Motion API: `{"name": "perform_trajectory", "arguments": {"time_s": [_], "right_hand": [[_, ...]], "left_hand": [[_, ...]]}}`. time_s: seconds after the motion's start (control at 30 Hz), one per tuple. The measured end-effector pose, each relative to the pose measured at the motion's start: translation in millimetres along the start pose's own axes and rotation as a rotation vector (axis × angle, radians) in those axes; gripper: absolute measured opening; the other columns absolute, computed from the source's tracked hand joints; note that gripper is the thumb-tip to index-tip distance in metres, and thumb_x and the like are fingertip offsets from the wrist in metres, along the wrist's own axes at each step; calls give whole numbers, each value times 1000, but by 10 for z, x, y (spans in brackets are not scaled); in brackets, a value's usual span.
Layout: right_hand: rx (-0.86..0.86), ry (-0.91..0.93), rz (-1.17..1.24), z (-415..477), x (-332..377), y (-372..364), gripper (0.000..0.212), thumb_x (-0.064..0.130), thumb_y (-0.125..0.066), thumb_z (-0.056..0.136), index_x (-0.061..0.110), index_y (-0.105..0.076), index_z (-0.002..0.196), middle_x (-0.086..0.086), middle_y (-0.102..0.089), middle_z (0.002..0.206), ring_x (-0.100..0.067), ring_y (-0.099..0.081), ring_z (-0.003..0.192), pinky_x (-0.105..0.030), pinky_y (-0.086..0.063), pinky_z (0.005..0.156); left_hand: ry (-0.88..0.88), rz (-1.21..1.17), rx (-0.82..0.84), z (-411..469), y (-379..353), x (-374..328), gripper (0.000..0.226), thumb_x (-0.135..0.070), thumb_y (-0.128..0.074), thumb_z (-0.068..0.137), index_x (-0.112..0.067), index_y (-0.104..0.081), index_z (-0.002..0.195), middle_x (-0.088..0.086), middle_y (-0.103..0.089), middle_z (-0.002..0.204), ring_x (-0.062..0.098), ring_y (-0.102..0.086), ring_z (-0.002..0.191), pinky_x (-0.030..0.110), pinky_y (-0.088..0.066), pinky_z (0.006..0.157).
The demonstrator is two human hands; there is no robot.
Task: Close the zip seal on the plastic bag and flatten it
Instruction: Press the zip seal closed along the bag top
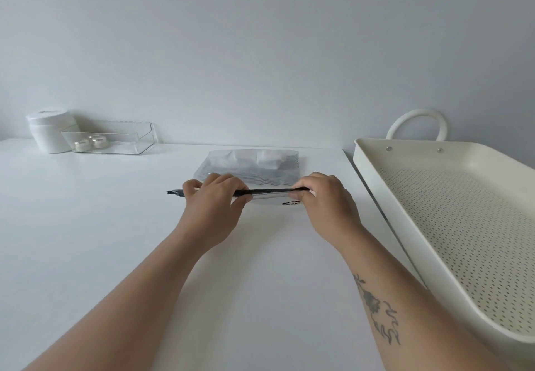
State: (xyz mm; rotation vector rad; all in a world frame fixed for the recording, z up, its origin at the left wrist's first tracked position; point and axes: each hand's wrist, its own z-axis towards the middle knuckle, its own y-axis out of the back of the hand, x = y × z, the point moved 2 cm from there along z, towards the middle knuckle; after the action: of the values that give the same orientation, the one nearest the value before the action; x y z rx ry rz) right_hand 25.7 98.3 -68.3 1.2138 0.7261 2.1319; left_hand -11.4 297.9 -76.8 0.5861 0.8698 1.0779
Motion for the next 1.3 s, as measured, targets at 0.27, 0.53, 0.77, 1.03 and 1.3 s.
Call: {"name": "perform_trajectory", "arguments": {"time_s": [0.27,0.53,0.77,1.03,1.3], "right_hand": [[-16,196,-239,-59,216,-140,14,28,-64,88,30,-65,102,9,-60,97,-20,-49,95,-36,-34,87],[-46,168,-247,-30,151,-174,12,27,-57,94,25,-61,83,9,-63,86,-20,-44,81,-35,-32,75],[-75,102,-230,8,18,-141,12,22,-56,95,23,-58,84,12,-67,94,-19,-42,81,-35,-32,75],[-23,190,-288,-19,107,-133,15,28,-59,92,29,-60,107,10,-57,109,-18,-47,108,-46,-10,113],[-19,221,-209,-5,159,-207,9,26,-56,95,27,-63,90,12,-61,93,-14,-50,96,-39,-10,110]], "left_hand": [[-19,58,0,-12,-5,-64,8,-30,-54,94,-27,-60,89,-17,-57,90,10,-49,99,38,-23,90],[-85,63,-16,-13,-9,-132,10,-35,-55,93,-28,-61,90,-17,-60,90,10,-51,99,39,-22,91],[-28,70,-35,5,57,-31,12,-36,-53,94,-28,-62,92,-17,-63,95,9,-54,100,37,-21,91],[-23,31,-19,-23,90,-46,7,-29,-55,93,-28,-58,86,-14,-60,92,9,-54,95,37,-23,91],[-77,54,-18,-27,85,-128,7,-32,-59,90,-29,-63,85,-16,-63,88,8,-54,91,35,-24,89]]}}
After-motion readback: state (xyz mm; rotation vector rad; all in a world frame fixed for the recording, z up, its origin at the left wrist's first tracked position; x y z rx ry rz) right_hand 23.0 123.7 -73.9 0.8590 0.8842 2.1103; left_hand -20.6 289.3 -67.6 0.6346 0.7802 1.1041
